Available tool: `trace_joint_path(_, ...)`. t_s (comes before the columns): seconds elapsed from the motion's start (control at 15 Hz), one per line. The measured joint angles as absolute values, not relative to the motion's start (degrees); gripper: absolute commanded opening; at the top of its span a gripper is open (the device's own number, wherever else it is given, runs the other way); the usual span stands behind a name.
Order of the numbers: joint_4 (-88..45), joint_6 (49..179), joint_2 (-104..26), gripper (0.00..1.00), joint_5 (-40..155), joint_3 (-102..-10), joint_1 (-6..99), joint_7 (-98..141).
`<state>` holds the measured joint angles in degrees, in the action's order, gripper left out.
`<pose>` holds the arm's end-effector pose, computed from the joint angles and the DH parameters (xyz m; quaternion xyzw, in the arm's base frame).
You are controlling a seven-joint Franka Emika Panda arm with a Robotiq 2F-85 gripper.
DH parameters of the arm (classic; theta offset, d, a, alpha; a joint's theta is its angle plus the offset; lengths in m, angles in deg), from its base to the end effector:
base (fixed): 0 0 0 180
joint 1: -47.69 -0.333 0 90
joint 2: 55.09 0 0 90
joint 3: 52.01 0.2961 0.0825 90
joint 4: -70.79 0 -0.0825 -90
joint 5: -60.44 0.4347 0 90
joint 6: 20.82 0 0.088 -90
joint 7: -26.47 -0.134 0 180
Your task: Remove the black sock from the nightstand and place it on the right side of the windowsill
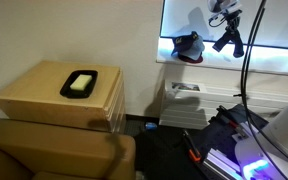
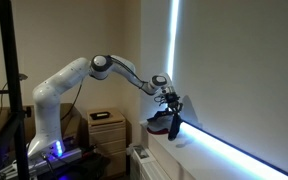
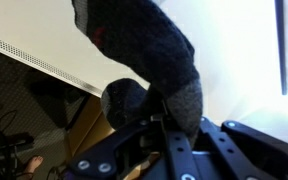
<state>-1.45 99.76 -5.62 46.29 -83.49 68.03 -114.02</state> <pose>0.5485 -0.5695 0.2478 0.0433 -0.9507 0.2432 0.1875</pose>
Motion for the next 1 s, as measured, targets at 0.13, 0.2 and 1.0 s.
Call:
trace_joint_path(0.13,1.99,96.72,-3.56,0.58,46.47,-83.49,69.51,-115.29)
trace_joint_path(0.2,3.58,95.8,-2.9,0.64,46.97,-83.4,70.39,-115.55)
trace_joint_path(1.0,10.96,93.61,-3.18,1.0,62.51,-71.08,76.3,-102.8)
